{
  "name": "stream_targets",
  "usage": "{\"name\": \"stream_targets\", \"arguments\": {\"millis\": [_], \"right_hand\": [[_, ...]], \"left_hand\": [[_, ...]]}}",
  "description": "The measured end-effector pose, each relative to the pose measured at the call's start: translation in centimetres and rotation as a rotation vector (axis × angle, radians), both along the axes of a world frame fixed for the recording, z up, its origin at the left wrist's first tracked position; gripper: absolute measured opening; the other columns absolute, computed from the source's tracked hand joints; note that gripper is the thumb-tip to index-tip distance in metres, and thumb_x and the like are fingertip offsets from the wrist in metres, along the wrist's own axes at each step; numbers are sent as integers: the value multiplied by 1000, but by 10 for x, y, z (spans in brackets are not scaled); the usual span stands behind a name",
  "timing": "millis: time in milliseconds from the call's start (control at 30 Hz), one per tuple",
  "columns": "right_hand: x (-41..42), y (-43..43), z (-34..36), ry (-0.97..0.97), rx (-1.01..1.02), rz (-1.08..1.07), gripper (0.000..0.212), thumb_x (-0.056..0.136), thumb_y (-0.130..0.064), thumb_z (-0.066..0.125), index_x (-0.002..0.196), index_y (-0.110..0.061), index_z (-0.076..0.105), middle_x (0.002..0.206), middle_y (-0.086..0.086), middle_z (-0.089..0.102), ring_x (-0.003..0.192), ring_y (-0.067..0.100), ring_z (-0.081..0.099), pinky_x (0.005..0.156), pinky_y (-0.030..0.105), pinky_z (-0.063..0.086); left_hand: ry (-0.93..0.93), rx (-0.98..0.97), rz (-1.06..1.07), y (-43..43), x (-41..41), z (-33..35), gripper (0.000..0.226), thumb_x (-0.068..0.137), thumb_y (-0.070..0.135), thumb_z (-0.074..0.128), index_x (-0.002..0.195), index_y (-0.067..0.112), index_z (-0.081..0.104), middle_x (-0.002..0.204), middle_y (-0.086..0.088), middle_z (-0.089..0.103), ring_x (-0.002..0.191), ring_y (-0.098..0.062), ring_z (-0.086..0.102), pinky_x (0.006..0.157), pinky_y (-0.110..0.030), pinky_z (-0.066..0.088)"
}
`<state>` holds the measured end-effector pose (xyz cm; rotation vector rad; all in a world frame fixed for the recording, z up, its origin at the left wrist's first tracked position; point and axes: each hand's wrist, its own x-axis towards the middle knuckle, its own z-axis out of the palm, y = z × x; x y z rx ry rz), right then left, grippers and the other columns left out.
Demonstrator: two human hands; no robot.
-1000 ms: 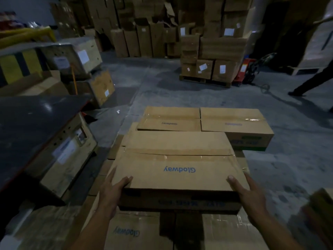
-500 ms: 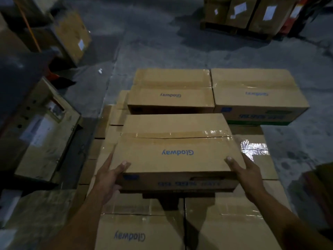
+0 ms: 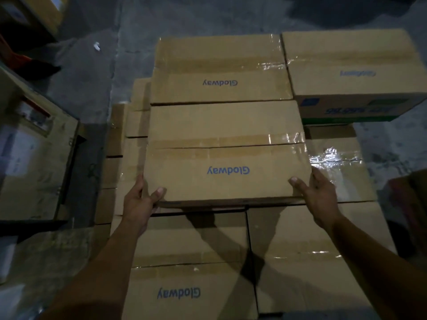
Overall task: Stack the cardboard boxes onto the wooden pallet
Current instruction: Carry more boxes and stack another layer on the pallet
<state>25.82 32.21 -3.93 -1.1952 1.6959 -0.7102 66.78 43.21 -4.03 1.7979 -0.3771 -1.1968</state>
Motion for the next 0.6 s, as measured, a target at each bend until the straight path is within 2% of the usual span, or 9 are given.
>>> {"name": "stream_targets", "arguments": {"millis": [100, 167, 233, 300, 467, 533, 600], "right_hand": [[3, 0, 0, 11, -14, 3, 62, 73, -55, 77, 128, -31, 60, 122, -5, 68, 117, 19, 62, 100, 50, 52], [6, -1, 4, 15, -20, 12, 42, 82, -37, 78, 121, -32, 63, 116, -5, 70, 111, 15, 65, 100, 50, 52], [8, -2, 6, 22, -17, 17, 35, 86, -24, 76, 119, -28, 63, 113, -4, 71, 108, 14, 66, 99, 50, 53], [8, -2, 7, 40, -15, 13, 37, 87, -23, 75, 121, -27, 61, 114, -2, 70, 109, 17, 65, 99, 51, 52], [8, -6, 4, 172, 10, 47, 52, 82, -44, 74, 126, -20, 58, 117, 6, 68, 110, 28, 63, 95, 52, 53], [10, -9, 2, 219, 23, 39, 56, 85, -37, 75, 132, -14, 57, 121, 12, 66, 114, 34, 61, 97, 47, 51], [12, -11, 3, 259, 54, 18, 59, 87, -33, 76, 137, -9, 54, 127, 17, 64, 120, 37, 58, 98, 39, 47]], "left_hand": [[6, -5, 13, -1, 2, -3, 83, 91, 12, 71, 158, 30, 25, 159, 6, 36, 132, -25, 49, 104, -47, 44], [12, -31, 12, -1, 1, -2, 81, 91, 10, 70, 157, 27, 27, 158, 3, 38, 134, -25, 47, 110, -51, 40], [11, -25, 27, -1, -1, -3, 82, 90, 9, 71, 158, 25, 27, 158, 2, 38, 136, -27, 45, 112, -54, 38], [-6, -17, 34, -2, -2, -5, 81, 91, 8, 69, 157, 25, 26, 157, 3, 38, 135, -28, 46, 111, -53, 38], [-139, 35, 1, -2, -4, -8, 81, 91, 17, 71, 157, 29, 26, 159, 3, 34, 136, -29, 43, 106, -54, 41], [-247, 75, -44, -3, -6, -6, 79, 91, 21, 72, 157, 25, 28, 158, -1, 37, 140, -30, 39, 113, -52, 35], [-413, 122, -106, -5, -10, -2, 76, 91, 23, 72, 156, 18, 32, 153, -10, 44, 138, -34, 42, 114, -43, 35]]}}
